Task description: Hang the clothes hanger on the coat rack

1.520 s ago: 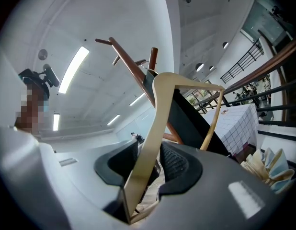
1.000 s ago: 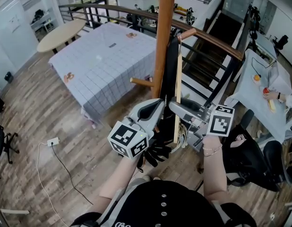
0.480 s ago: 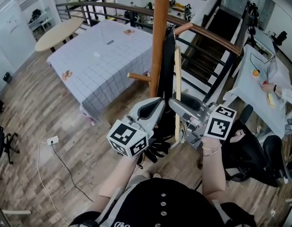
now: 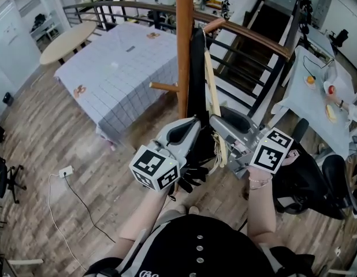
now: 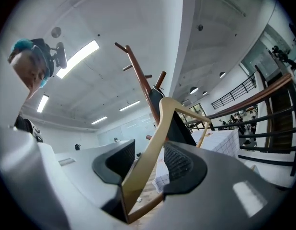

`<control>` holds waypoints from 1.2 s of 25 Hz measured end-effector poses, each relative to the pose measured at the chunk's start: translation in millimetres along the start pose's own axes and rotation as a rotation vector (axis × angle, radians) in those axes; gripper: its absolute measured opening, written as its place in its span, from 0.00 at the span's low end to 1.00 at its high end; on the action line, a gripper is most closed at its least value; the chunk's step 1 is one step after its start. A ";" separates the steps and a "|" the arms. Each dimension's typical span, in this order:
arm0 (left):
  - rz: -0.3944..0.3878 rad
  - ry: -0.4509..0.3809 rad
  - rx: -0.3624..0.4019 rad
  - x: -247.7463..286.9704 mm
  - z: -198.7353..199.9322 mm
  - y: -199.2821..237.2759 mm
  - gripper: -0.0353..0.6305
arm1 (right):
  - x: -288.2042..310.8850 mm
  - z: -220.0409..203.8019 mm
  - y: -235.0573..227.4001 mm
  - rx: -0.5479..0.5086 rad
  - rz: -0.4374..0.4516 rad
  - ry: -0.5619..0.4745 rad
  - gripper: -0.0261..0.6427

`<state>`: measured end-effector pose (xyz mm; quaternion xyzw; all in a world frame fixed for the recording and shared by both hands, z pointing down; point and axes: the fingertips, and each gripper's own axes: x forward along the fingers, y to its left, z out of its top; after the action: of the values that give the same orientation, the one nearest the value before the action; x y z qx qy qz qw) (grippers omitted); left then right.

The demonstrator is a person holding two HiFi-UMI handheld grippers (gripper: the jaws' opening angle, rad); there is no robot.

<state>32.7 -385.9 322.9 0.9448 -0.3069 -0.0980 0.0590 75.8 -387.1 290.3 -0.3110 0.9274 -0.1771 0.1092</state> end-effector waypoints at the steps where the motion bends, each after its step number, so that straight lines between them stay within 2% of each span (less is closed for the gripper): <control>1: -0.003 0.003 -0.001 0.3 -1.1 -1.5 0.05 | -3.0 -0.3 -1.0 -0.005 -0.011 -0.002 0.31; 14: -0.068 0.039 -0.035 6.8 -22.6 -27.9 0.05 | -46.7 -11.8 -5.4 -0.052 -0.136 -0.043 0.30; 18: -0.101 0.048 -0.049 7.3 -29.3 -40.4 0.05 | -61.7 -14.3 -2.3 -0.076 -0.163 -0.078 0.19; 21: -0.131 0.053 -0.053 5.8 -34.2 -48.9 0.05 | -73.3 -16.8 -5.2 -0.092 -0.207 -0.099 0.16; 25: -0.150 0.048 -0.072 4.3 -40.0 -54.8 0.05 | -81.8 -27.5 -5.0 -0.120 -0.227 -0.078 0.04; 30: -0.171 0.056 -0.090 3.5 -45.7 -64.4 0.05 | -85.8 -40.9 0.7 -0.208 -0.257 -0.014 0.04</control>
<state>82.2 -333.9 355.7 0.9664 -0.2186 -0.0899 0.1013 129.8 -323.1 335.3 -0.4380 0.8925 -0.0905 0.0593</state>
